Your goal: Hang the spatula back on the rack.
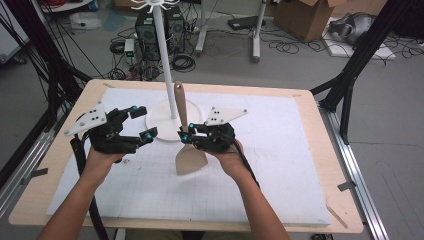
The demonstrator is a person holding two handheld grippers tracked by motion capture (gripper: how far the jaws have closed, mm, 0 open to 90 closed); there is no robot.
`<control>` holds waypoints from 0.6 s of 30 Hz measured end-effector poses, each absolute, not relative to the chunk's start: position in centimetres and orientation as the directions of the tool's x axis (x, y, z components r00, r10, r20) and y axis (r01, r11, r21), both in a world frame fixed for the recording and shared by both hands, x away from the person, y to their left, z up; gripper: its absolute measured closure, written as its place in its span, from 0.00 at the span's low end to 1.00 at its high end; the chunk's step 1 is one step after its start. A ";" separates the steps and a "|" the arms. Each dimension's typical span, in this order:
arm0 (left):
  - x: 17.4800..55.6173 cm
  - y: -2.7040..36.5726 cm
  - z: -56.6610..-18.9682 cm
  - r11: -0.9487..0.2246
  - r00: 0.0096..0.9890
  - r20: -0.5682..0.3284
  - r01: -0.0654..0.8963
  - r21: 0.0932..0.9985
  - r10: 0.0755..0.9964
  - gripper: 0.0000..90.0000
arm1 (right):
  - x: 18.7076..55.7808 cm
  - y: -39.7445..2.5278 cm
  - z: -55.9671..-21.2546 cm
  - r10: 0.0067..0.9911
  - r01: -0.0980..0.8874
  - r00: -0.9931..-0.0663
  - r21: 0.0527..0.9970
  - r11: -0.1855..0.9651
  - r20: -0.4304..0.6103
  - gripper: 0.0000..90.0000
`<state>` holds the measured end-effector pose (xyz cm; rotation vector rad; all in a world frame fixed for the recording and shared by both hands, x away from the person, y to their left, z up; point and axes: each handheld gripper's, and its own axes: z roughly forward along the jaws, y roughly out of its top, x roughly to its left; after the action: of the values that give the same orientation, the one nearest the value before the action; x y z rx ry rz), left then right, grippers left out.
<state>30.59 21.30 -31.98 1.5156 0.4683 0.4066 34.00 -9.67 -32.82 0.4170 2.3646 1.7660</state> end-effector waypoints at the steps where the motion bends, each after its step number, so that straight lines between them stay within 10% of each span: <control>1: 30.4 21.7 -32.5 0.020 0.842 -0.044 0.039 0.999 0.538 0.18 | 34.1 -9.6 -32.7 0.318 0.129 -0.947 0.955 0.266 0.039 0.87; 18: 28.5 24.4 -38.7 0.023 0.789 -0.108 0.118 0.993 0.605 0.19 | 39.4 -7.7 -27.5 0.355 0.147 -0.934 0.951 0.272 0.042 0.87</control>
<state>28.54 24.41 -38.74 1.5238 0.6060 0.4144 39.39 -7.70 -27.51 0.4709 2.3573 1.7311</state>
